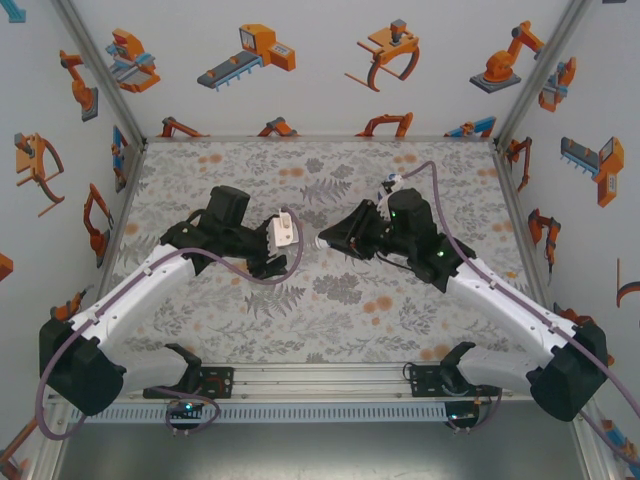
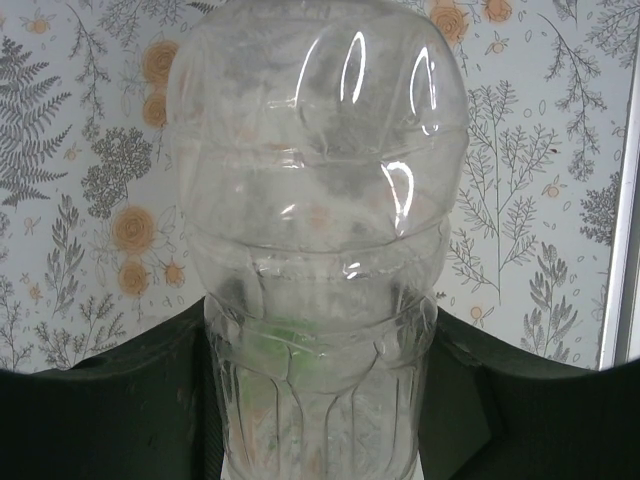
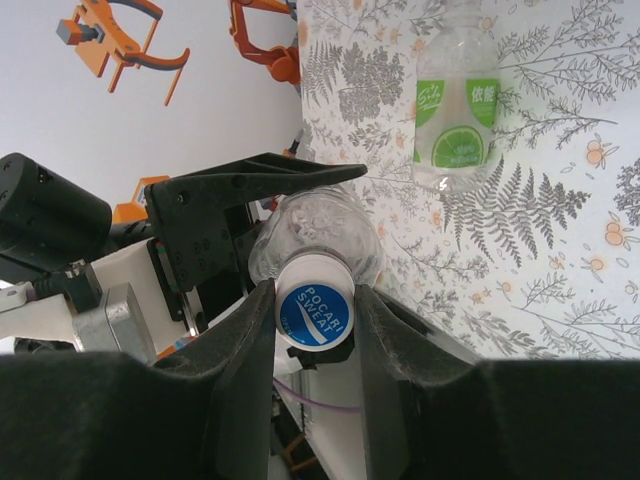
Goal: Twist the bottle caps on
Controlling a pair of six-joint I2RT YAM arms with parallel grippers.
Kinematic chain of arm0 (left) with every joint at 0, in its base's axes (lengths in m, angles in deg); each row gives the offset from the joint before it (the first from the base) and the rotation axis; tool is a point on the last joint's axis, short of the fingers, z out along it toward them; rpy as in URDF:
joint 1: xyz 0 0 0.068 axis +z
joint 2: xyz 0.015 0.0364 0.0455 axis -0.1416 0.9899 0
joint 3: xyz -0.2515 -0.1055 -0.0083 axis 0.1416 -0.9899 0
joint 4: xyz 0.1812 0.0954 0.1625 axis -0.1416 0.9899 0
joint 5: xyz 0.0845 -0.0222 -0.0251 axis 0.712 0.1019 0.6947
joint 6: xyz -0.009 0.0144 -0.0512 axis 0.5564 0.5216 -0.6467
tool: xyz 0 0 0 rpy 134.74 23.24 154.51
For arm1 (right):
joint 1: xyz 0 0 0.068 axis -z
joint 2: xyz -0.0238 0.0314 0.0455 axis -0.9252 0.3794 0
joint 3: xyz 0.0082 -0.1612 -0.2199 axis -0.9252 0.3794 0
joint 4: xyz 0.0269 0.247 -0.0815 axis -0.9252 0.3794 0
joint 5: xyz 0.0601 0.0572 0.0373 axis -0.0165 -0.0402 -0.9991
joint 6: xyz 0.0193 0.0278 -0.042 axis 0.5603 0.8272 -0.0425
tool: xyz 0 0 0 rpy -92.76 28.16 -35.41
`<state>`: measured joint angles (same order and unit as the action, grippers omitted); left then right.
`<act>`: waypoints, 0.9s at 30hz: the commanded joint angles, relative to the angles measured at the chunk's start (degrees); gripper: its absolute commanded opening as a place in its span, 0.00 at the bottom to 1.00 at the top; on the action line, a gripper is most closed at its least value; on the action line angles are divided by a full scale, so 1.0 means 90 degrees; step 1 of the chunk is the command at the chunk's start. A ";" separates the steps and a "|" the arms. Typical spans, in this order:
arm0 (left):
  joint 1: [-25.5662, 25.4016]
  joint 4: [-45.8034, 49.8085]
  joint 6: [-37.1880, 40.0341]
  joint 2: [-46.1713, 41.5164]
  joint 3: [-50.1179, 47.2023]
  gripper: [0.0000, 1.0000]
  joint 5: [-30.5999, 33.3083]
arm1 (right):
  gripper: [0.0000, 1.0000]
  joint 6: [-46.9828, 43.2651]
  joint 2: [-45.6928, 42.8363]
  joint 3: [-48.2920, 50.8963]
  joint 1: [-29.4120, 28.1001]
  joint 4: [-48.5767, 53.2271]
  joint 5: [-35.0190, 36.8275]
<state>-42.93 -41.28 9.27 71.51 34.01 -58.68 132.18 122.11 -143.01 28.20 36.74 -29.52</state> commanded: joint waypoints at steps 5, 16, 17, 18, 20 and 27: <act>-0.0101 -0.0718 -0.0239 -0.0221 -0.0009 0.00 -0.0905 | 0.50 -0.2362 -0.0412 -0.0663 -0.0023 -0.0329 0.0034; -0.0103 -0.1311 -0.1112 -0.0344 0.0443 0.00 -0.2874 | 0.59 -0.5464 -0.1386 -0.0426 0.0009 -0.2286 -0.0914; -0.0113 -0.1489 -0.1281 -0.0339 0.0453 0.00 -0.3143 | 0.59 -0.5603 -0.1446 -0.0340 0.0007 -0.2707 -0.1099; -0.0138 -0.1668 -0.1438 -0.0348 0.0455 0.00 -0.3365 | 0.59 -0.5678 -0.1477 -0.0275 0.0005 -0.3056 -0.1267; -0.0228 -0.2092 -0.1738 -0.0334 0.0462 0.00 -0.3874 | 0.62 -0.5772 -0.1463 -0.0158 0.0005 -0.3846 -0.1818; -0.0659 -0.2510 -0.2106 -0.0041 0.0743 0.00 -0.4974 | 0.63 -0.5565 -0.1141 -0.0208 0.0000 -0.5739 -0.4043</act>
<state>-47.76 -60.64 -6.81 70.24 38.18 -95.44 82.61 111.20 -144.36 28.15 -3.06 -54.45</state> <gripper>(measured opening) 0.570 0.627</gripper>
